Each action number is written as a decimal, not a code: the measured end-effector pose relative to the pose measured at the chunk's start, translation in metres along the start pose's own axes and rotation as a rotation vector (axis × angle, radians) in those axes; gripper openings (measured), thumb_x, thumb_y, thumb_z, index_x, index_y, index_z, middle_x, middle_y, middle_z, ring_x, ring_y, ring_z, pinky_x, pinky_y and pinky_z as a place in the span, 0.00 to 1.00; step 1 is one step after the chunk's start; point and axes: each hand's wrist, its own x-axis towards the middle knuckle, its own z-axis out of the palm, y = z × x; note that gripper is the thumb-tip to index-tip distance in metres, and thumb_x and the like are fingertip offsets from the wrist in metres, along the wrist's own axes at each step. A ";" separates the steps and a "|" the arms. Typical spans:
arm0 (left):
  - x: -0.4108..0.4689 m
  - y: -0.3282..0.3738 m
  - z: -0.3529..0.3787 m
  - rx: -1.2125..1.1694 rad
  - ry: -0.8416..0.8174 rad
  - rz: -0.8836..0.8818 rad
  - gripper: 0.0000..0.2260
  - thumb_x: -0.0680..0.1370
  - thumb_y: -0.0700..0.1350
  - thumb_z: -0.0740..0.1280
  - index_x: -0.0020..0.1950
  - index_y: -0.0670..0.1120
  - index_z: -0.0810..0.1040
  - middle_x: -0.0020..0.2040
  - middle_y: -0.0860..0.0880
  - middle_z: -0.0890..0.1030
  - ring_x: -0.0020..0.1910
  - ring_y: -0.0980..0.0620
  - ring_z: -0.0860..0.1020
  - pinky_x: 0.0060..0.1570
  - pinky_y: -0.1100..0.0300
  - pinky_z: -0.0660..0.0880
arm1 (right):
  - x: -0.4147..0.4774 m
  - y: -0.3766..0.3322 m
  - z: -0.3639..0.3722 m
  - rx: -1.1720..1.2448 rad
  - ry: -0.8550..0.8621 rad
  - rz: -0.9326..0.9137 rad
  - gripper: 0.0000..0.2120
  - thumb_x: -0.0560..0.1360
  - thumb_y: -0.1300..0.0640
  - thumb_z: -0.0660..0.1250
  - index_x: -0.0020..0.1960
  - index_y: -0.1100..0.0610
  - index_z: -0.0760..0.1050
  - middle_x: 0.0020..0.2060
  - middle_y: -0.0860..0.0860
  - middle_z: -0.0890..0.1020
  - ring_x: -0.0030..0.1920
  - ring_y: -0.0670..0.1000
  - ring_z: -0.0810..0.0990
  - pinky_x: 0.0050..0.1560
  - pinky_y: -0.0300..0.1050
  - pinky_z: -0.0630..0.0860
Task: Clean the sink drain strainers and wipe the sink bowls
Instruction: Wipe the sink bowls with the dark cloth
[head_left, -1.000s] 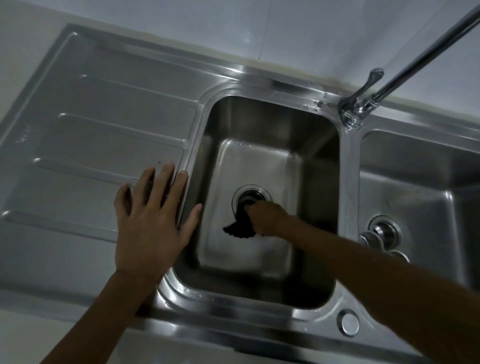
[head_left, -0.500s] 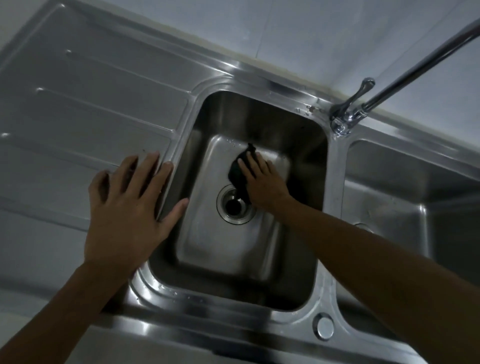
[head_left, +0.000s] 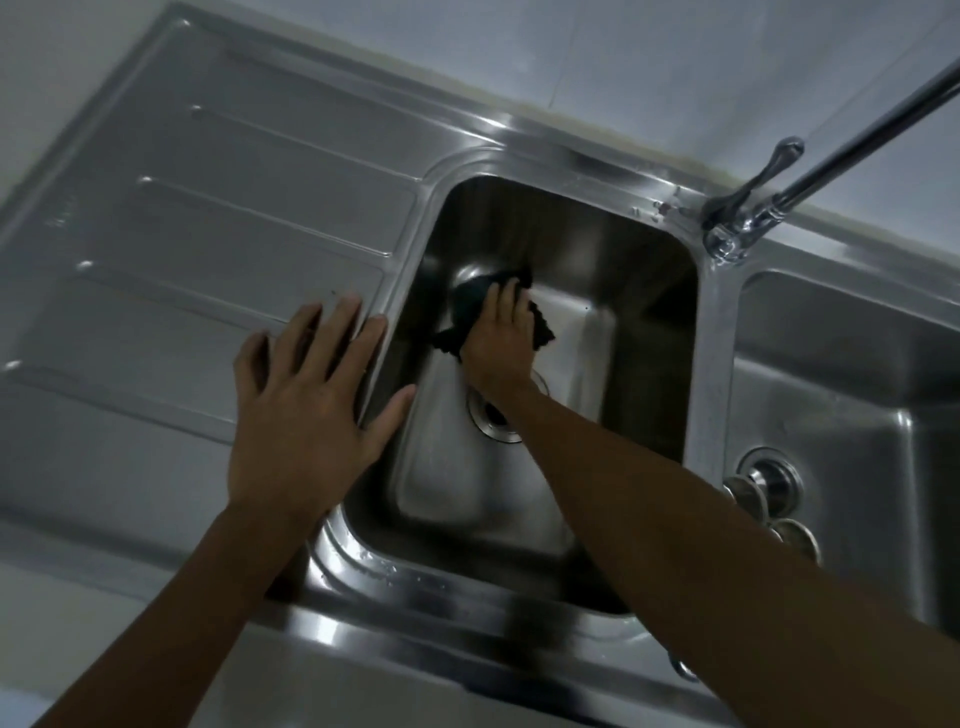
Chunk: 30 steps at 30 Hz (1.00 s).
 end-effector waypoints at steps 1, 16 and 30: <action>-0.001 0.000 0.001 -0.001 0.004 0.002 0.31 0.82 0.68 0.52 0.79 0.51 0.66 0.80 0.47 0.64 0.80 0.43 0.61 0.73 0.38 0.58 | 0.001 -0.013 0.004 -0.010 -0.011 -0.082 0.40 0.81 0.49 0.63 0.82 0.63 0.44 0.81 0.62 0.45 0.82 0.63 0.43 0.81 0.59 0.46; -0.001 -0.001 -0.001 -0.003 0.018 -0.002 0.30 0.82 0.67 0.53 0.78 0.51 0.67 0.80 0.48 0.65 0.79 0.43 0.63 0.73 0.38 0.59 | -0.015 0.060 0.006 -0.324 -0.041 -0.332 0.34 0.83 0.52 0.54 0.82 0.61 0.44 0.82 0.61 0.45 0.82 0.64 0.46 0.80 0.60 0.51; -0.001 -0.001 0.001 -0.007 0.011 -0.006 0.30 0.81 0.68 0.54 0.78 0.52 0.66 0.80 0.49 0.64 0.79 0.44 0.61 0.73 0.40 0.59 | -0.100 0.066 0.004 -0.333 -0.249 -0.013 0.26 0.84 0.66 0.46 0.80 0.70 0.44 0.77 0.75 0.47 0.74 0.80 0.54 0.74 0.70 0.60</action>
